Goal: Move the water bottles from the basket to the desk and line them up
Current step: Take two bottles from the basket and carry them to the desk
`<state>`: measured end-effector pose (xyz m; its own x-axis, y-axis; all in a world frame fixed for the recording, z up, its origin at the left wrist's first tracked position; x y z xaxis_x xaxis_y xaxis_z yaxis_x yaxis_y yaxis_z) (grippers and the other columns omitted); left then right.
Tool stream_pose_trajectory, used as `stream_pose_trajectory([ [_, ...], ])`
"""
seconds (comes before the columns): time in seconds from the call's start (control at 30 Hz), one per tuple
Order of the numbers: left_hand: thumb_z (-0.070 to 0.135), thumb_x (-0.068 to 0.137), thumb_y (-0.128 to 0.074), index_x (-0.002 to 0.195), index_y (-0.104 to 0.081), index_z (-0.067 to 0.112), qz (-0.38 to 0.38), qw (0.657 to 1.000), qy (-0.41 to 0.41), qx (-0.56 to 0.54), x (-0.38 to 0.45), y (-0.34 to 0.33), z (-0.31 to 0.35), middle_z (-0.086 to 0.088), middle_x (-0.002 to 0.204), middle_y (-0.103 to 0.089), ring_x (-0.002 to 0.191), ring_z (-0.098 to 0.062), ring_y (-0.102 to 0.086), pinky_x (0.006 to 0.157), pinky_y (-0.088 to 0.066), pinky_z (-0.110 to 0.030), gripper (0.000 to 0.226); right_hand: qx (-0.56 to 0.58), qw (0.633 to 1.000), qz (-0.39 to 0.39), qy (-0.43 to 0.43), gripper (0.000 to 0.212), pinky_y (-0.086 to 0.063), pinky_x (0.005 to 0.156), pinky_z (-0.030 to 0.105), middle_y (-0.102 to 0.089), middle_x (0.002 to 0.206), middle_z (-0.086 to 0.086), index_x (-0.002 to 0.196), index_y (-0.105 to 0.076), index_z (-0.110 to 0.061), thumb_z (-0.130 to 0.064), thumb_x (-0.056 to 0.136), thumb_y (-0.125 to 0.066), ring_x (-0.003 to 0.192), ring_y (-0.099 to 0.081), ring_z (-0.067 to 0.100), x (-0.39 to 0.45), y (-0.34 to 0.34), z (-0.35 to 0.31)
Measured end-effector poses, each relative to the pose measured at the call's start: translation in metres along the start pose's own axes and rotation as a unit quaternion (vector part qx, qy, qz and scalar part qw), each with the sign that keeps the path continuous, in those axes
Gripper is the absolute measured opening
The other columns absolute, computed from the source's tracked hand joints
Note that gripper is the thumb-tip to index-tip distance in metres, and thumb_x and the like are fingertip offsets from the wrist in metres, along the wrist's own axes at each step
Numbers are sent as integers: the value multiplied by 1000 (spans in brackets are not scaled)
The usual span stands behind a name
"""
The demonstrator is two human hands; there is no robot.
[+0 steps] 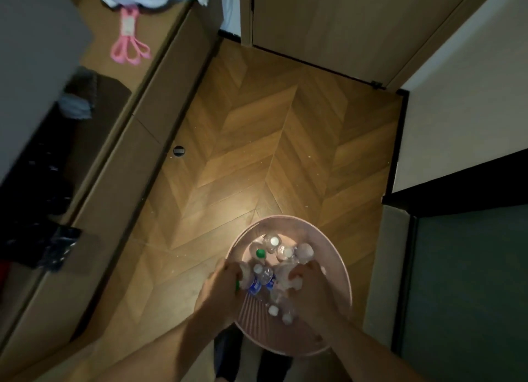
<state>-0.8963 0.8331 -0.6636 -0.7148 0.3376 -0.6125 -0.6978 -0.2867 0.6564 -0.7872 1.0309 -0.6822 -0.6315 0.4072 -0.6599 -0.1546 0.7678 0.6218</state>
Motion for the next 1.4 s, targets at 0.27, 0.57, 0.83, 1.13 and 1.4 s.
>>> stream_pose_trajectory([
  [0.27,25,85,-70,91,-58,31,64,996,0,-57,-188,164,55,12,101,-52,92,-18,-59,81,-48,-33,15,6,999,20,29,15,-46,82,28,-58,98,-13,77,-73,-24,-12,81,-81,93,-59,9,-183,156,-104],
  [0.57,20,79,-83,93,-70,30,269,948,69,-153,-395,251,31,13,99,-61,90,-14,-62,81,-55,-38,21,-117,959,-47,254,19,-54,91,35,-61,107,-15,77,-70,-33,-20,85,-82,102,-64,14,-304,177,-235],
  [0.83,25,86,-79,101,-69,37,425,854,149,-260,-583,261,-52,21,102,-63,94,-2,-61,84,-56,-33,21,-211,845,-179,458,12,-55,92,37,-61,105,-16,84,-75,-33,-21,82,-78,100,-62,11,-457,89,-358],
  [1.13,27,84,-86,97,-71,39,581,711,249,-309,-840,237,-182,18,92,-69,81,-1,-65,65,-49,-13,23,-272,690,-272,614,13,-57,83,32,-67,98,-19,86,-76,-38,-27,80,-77,93,-64,4,-707,-88,-446],
  [1.4,27,83,-84,95,-71,38,628,657,329,-257,-1059,196,-294,22,92,-68,86,4,-63,69,-43,-8,21,-211,629,-335,669,20,-44,69,17,-72,97,-23,87,-79,-39,-20,80,-74,84,-62,-5,-919,-233,-451],
])
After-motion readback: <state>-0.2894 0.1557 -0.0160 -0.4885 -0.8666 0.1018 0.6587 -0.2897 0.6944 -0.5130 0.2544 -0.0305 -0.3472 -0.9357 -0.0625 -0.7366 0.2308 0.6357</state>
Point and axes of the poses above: each hand's wrist, its own x-axis towards the middle knuckle, its own y-axis out of the back of the hand, z = x × y, the point moved 10 cm from there along x, towards the middle knuckle
